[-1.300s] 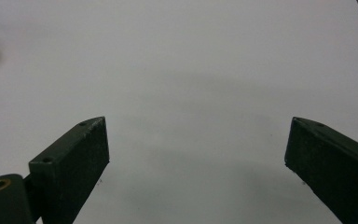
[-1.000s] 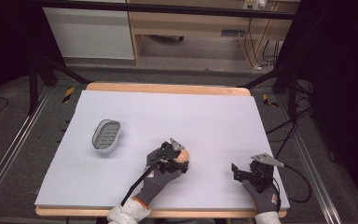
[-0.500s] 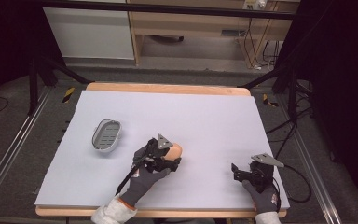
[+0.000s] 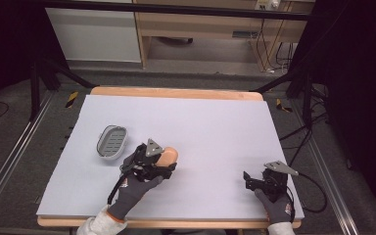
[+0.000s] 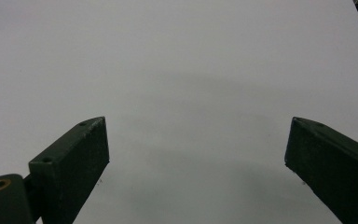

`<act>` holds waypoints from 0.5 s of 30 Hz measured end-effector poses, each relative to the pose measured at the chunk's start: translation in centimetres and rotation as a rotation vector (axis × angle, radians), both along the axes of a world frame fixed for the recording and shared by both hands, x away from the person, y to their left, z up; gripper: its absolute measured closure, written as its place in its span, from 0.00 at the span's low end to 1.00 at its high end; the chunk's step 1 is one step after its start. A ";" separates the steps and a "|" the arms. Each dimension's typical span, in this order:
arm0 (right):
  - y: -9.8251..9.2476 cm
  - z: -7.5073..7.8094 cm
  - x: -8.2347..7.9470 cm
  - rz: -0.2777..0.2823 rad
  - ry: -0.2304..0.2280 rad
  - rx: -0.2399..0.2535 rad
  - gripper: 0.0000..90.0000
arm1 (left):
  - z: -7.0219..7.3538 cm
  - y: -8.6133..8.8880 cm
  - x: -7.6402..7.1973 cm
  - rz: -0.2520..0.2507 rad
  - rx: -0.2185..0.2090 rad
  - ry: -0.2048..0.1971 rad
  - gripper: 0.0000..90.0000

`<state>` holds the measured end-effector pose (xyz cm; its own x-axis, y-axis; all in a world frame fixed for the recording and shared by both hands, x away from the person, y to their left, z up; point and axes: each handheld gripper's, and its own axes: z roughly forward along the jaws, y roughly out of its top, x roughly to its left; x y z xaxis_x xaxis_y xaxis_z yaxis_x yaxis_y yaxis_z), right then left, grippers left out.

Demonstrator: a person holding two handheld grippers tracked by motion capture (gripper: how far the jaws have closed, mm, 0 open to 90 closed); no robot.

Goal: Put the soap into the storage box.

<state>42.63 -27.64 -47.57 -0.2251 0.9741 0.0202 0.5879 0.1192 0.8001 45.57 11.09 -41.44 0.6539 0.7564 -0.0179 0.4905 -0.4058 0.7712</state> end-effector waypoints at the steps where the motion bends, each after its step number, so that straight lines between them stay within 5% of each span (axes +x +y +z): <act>1: 0.0 0.0 0.0 -0.001 0.000 -0.001 0.07 | 0.1 0.5 -0.1 0.004 0.000 -0.003 0.35; 15: 0.0 0.1 -0.1 0.003 -0.005 0.003 0.07 | 1.2 4.5 -0.4 0.063 -0.037 -0.025 0.35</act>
<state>42.57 -27.61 -47.51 -0.2280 0.9734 0.0221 0.5837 0.1184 0.8033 45.14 15.57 -40.23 0.6054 0.7953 -0.0312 0.4950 -0.3455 0.7972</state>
